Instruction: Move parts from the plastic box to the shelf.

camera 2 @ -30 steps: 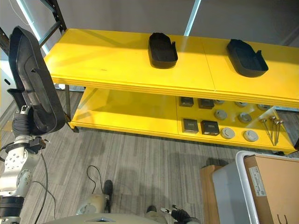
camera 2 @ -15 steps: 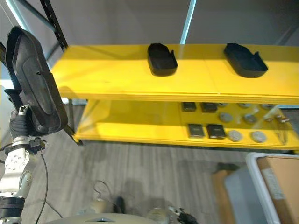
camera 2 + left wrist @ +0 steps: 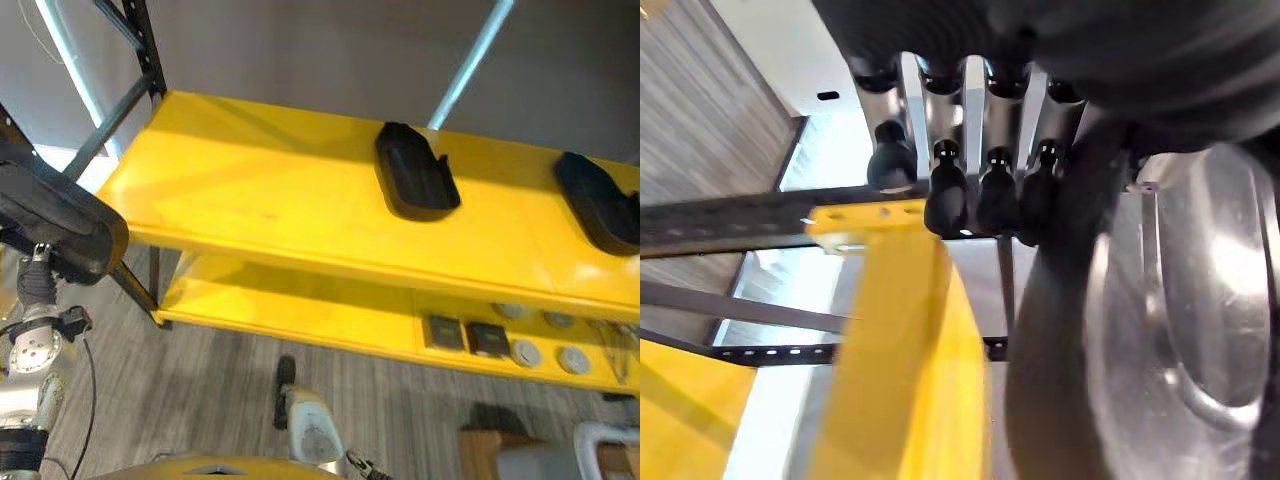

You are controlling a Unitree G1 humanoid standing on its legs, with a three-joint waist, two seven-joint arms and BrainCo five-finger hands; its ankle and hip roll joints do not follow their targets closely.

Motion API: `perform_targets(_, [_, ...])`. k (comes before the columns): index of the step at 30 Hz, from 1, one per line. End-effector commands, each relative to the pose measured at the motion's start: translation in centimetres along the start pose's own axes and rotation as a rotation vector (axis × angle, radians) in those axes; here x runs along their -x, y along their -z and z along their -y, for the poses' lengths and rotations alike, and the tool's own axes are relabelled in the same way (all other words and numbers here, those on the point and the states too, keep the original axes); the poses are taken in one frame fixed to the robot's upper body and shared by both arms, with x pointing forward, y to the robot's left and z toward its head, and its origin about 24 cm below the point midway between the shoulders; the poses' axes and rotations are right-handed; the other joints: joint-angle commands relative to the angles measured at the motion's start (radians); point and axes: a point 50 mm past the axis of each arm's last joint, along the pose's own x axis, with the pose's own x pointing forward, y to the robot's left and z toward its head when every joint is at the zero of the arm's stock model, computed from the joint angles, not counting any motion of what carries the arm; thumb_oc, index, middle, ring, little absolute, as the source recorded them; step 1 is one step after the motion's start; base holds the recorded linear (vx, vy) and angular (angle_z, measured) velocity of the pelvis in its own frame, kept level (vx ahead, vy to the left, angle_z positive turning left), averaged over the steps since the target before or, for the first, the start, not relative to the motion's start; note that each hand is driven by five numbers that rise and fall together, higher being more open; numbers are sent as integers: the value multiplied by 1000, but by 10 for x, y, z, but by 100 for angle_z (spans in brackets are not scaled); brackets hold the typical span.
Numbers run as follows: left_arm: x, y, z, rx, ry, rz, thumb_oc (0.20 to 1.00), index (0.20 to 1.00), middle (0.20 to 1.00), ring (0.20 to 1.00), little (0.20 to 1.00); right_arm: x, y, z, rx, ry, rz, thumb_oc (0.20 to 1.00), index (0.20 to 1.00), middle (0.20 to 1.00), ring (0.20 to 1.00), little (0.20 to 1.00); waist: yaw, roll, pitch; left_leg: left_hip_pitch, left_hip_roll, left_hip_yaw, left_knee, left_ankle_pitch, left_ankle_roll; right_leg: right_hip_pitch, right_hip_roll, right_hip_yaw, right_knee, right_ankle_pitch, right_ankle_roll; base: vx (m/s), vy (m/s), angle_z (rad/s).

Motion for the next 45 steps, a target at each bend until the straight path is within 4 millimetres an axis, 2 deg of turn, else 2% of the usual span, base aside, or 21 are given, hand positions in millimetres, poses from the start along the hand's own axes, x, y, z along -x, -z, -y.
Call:
perform_targets(1, [-8, -60, 11, 51, 43, 259, 200, 200, 200, 200, 200, -3, -30, 2, 49, -18, 76, 1000, 1000, 1000, 1000, 1000, -5, -24, -75, -160, 181, -3, 106, 69, -11, 61, -143, 38, -76, -16, 259, 384, -284, 9])
perform_targets(2, [-4, -58, 10, 44, 45, 241, 200, 200, 200, 200, 200, -4, -37, 3, 61, -24, 84, 1000, 1000, 1000, 1000, 1000, 9, -25, -77, -206, 213, -10, 222, 146, -34, 96, -121, 35, -82, -29, 230, 299, -250, 3])
perform_targets(4, [-2, -54, 8, 36, 46, 223, 200, 200, 200, 200, 200, -3, -42, 6, 59, -13, 92, 1000, 1000, 1000, 1000, 1000, 22, -26, -79, -279, 237, -22, 348, 225, -56, 134, -96, 25, -100, -44, 196, 275, -232, 9])
perform_targets(6, [-2, -50, 4, 31, 48, 210, 200, 200, 200, 200, 200, -1, -45, 14, 74, 8, 97, 1000, 1000, 1000, 1000, 1000, 30, -24, -82, -360, 242, -49, 475, 297, -75, 171, -69, 5, -120, -63, 159, 221, -141, 13])
perform_targets(7, [-2, -49, 5, 35, 56, 206, 200, 200, 200, 200, 200, 1, -45, 19, 67, 27, 100, 1000, 1000, 1000, 1000, 1000, 36, -22, -80, -403, 235, -62, 492, 320, -76, 187, -60, -3, -131, -70, 149, 165, -63, 1])
perform_targets(9, [-4, -49, 6, 47, 77, 203, 200, 200, 200, 200, 200, 2, -47, 26, 51, 52, 111, 1000, 1000, 1000, 1000, 1000, 43, -13, -70, -430, 241, -30, 393, 334, -80, 216, -46, -30, -152, -85, 149, 112, 48, 2])
perform_targets(10, [-3, -49, 6, 61, 100, 210, 200, 200, 200, 200, 200, 2, -47, 27, 40, 71, 122, 1000, 1000, 1000, 1000, 1000, 55, 8, -61, -424, 255, 21, 153, 361, -90, 252, -37, -62, -174, -100, 162, 111, 143, 19])
perform_targets(11, [-1, -50, 6, 70, 111, 216, 200, 200, 200, 200, 200, 2, -46, 28, 26, 80, 127, 1000, 1000, 1000, 1000, 1000, 64, 13, -55, -423, 250, 30, 70, 396, -98, 275, -39, -72, -188, -104, 168, 99, 145, 20])
perform_targets(13, [2, -50, 8, 77, 119, 222, 200, 200, 200, 200, 200, 3, -43, 25, 3, 90, 129, 1000, 1000, 1000, 1000, 1000, 72, 14, -55, -411, 236, 22, 3, 380, -87, 287, -53, -87, -189, -106, 177, 69, 120, 21])
perform_targets(14, [3, -51, 6, 81, 120, 238, 200, 200, 200, 200, 200, 3, -41, 22, -22, 98, 128, 1000, 1000, 1000, 1000, 1000, 76, 18, -63, -362, 207, 2, -76, 327, -74, 282, -69, -87, -181, -109, 193, 53, 152, 6])
perform_targets(17, [4, -57, 4, 57, 111, 292, 200, 200, 200, 200, 200, 3, -36, 20, -28, 93, 120, 1000, 1000, 1000, 1000, 1000, 79, 19, -75, -327, 184, -9, -127, 301, -70, 267, -80, -87, -178, -102, 207, 9, 86, -12])
perform_targets(22, [6, -71, 2, 61, 96, 386, 200, 200, 200, 200, 200, 2, -21, 13, 4, 78, 90, 1000, 1000, 1000, 1000, 1000, 77, 23, -89, -287, 169, 7, -172, 287, -68, 275, -91, -88, -199, -91, 224, 19, 58, 2])
perform_targets(26, [12, -82, 13, 15, 203, 434, 200, 200, 200, 200, 200, 1, -14, 9, 70, 80, 57, 1000, 1000, 1000, 1000, 1000, 82, 23, -109, -276, 158, 18, -199, 280, -61, 279, -96, -84, -230, -74, 239, -14, 51, -10])
perform_targets(29, [13, -86, 17, -14, 240, 464, 200, 200, 200, 200, 200, 1, -15, 10, 71, 82, 59, 1000, 1000, 1000, 1000, 1000, 86, 22, -116, -269, 155, 22, -212, 278, -59, 282, -97, -85, -242, -68, 245, -32, 32, -24])
perform_targets(35, [17, -105, 25, -190, 282, 634, 200, 200, 200, 200, 200, -4, -24, 6, 90, 65, 56, 1000, 1000, 1000, 1000, 1000, 91, 22, -135, -252, 152, 42, -231, 275, -52, 282, -99, -84, -251, -57, 253, -8, 20, 5])
perform_targets(45, [24, -120, 39, -316, 304, 791, 200, 200, 200, 200, 200, -6, -16, 4, 128, 59, 20, 1000, 1000, 1000, 1000, 1000, 86, 22, -149, -234, 149, 56, -250, 271, -50, 284, -96, -81, -257, -52, 258, -5, 6, 1])
